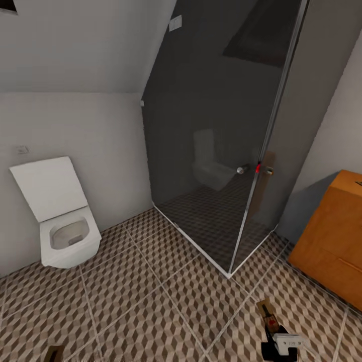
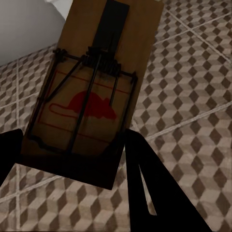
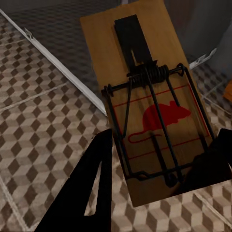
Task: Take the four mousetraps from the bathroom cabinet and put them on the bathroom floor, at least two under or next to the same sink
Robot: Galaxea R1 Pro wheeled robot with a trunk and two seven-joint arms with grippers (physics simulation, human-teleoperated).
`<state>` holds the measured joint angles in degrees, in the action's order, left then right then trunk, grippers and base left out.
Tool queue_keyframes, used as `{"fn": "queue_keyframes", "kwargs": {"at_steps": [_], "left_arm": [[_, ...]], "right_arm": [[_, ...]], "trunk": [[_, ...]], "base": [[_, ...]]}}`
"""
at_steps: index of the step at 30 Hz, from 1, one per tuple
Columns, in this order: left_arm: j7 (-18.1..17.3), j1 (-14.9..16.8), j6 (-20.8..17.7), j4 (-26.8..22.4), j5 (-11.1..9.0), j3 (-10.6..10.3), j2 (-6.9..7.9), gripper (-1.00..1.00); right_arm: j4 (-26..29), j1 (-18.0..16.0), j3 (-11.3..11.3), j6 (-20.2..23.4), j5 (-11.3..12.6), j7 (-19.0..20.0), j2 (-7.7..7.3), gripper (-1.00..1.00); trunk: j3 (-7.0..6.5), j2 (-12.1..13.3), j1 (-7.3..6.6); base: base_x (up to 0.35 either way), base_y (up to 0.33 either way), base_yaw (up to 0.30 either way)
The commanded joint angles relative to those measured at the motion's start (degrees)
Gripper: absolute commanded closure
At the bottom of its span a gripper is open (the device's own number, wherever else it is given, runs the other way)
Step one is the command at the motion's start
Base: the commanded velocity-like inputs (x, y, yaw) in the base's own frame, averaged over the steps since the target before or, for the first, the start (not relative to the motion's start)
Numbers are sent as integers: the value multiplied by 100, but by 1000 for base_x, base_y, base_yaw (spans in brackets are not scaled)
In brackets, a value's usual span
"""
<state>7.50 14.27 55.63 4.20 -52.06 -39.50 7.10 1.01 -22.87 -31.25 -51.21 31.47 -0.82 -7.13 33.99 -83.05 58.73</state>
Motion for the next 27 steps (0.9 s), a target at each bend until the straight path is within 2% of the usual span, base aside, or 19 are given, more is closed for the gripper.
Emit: {"fn": "queue_keyframes", "kwargs": {"at_steps": [1, 27], "left_arm": [[94, 6, 9, 13, 47, -40, -2, 100], [94, 6, 9, 12, 47, -40, -7, 100]], "right_arm": [[4, 0, -48, -12, 53, 3, -1, 100], [4, 0, -48, -12, 52, 3, 0, 100]], "trunk": [[8, -3, 0], [71, -3, 0]], "base": [[0, 0, 285], [0, 0, 285]]}}
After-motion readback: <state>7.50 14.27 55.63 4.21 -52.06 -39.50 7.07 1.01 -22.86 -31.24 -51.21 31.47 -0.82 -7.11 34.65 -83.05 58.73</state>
